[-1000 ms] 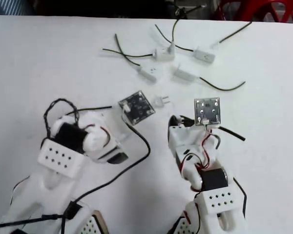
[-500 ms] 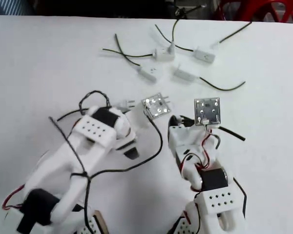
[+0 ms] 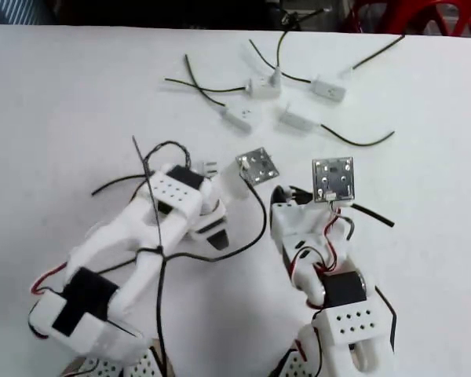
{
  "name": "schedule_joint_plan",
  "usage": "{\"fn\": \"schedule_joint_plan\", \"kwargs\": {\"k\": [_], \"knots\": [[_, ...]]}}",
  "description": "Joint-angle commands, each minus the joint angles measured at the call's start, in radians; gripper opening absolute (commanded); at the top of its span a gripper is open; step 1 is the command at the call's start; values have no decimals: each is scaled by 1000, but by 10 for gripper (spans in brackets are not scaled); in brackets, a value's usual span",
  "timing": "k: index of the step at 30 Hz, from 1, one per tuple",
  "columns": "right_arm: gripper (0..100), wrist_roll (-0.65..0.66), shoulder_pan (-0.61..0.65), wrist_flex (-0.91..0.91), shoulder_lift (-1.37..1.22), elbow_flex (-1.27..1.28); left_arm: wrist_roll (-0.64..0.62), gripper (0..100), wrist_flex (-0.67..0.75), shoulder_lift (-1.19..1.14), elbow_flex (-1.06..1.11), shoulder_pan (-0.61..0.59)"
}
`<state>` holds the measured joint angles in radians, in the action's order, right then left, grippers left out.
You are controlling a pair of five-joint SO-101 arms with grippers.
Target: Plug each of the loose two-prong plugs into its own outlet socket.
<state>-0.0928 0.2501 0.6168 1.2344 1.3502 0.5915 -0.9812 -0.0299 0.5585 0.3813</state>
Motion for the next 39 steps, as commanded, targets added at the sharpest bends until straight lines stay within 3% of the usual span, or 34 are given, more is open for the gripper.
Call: {"fn": "schedule_joint_plan", "kwargs": {"k": [1, 10, 20, 24, 32, 39], "knots": [[17, -2, -12, -15, 12, -8, -11, 237, -71, -122, -155, 8], [17, -2, -12, -15, 12, -8, -3, 216, -273, -305, -437, -70], [17, -2, -12, -15, 12, -8, -2, 215, -288, -303, -500, -159], [17, -2, -12, -15, 12, -8, -6, 207, -293, -302, -500, -142], [17, -2, -13, -15, 12, -8, -3, 36, -391, -213, -491, -38], [17, -2, -13, -13, 12, -8, -69, 26, -434, -99, -471, 41]]}}
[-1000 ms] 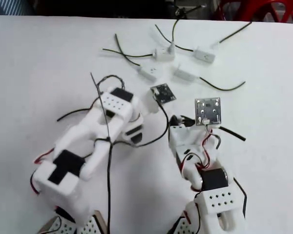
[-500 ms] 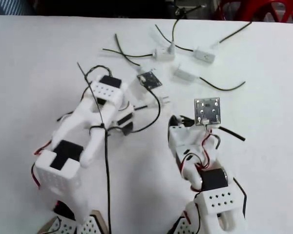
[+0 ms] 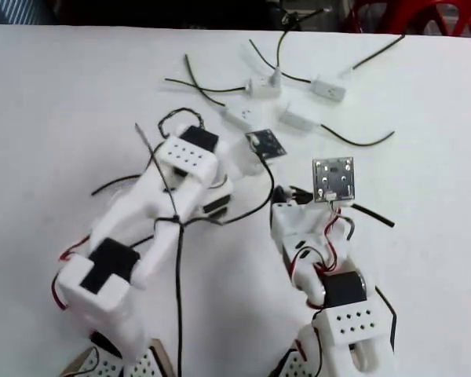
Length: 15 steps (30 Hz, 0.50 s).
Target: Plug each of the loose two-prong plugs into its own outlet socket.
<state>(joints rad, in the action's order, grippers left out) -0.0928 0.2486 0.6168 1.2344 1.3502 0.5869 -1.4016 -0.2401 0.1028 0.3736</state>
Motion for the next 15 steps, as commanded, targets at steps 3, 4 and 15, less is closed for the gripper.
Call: {"fn": "schedule_joint_plan", "kwargs": {"k": [3, 4, 15], "knots": [[17, -2, -12, -13, 12, -8, -91, 30, 25, 111, 41, 70], [17, -2, -12, -13, 12, -8, -92, 45, 46, 111, 74, 70], [17, -2, -12, -19, 16, 6, -87, 238, 186, 119, 114, -91]]}}
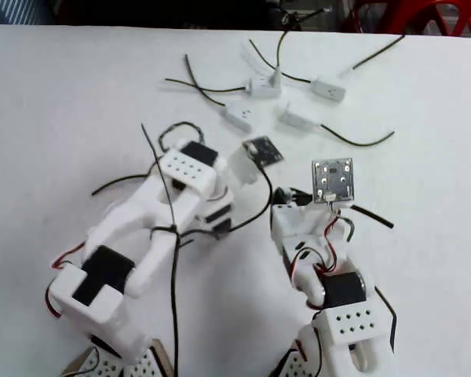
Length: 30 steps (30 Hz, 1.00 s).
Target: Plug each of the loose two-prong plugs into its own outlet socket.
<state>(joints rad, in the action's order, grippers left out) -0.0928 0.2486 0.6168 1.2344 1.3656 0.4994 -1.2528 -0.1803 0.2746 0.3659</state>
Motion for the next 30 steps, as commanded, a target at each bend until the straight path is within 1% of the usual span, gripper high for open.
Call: {"fn": "schedule_joint_plan", "kwargs": {"k": [1, 5, 8, 11, 14, 16, 20, 24, 26, 30], "knots": [[17, -2, -12, -19, 15, -9, 0, 240, 34, 59, -78, -101], [17, -2, -8, -19, 12, -9, 0, 240, 26, 59, -133, -147], [17, -2, -8, -19, 12, -9, 0, 238, 20, 62, -147, -153], [17, -2, -7, -19, 12, -9, 0, 238, -74, 62, -199, -142], [17, -2, -5, -19, 12, -9, -8, 237, -180, 114, -259, -137], [17, 0, -2, -16, 12, -9, -8, 225, -207, 189, -262, -137], [17, 0, -1, -10, 12, -14, 0, 160, -207, 406, -203, -145], [17, 0, 35, 70, 10, -71, -8, 163, -204, 634, -86, -185], [17, -2, 82, 133, 10, -110, -9, 160, -183, 736, -18, -236], [17, 0, 191, 216, 10, -152, -11, 161, -120, 901, 132, -381]]}}
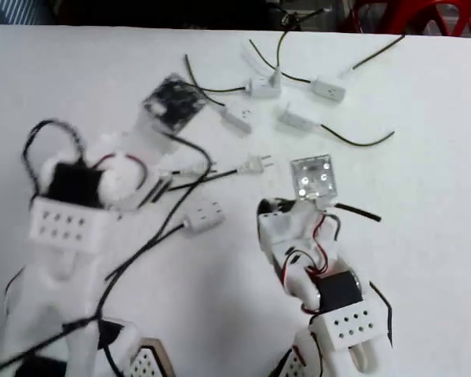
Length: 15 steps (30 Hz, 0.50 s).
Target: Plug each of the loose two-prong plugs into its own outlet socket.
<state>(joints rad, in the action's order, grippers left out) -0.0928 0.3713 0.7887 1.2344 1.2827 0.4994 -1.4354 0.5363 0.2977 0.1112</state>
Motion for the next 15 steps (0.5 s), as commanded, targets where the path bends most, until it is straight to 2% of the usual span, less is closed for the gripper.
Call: {"fn": "schedule_joint_plan", "kwargs": {"k": [1, 8, 12, 15], "knots": [[17, 0, 88, 50, 10, -71, -11, 161, 77, 220, 147, -166], [16, 2, 206, 47, -13, -87, -11, 161, 123, 357, 402, -335], [16, -3, 243, 50, -177, -176, -17, 158, 224, 387, 554, -378], [16, -3, 243, 50, -317, -256, -86, 158, 307, 403, 657, -407]]}}
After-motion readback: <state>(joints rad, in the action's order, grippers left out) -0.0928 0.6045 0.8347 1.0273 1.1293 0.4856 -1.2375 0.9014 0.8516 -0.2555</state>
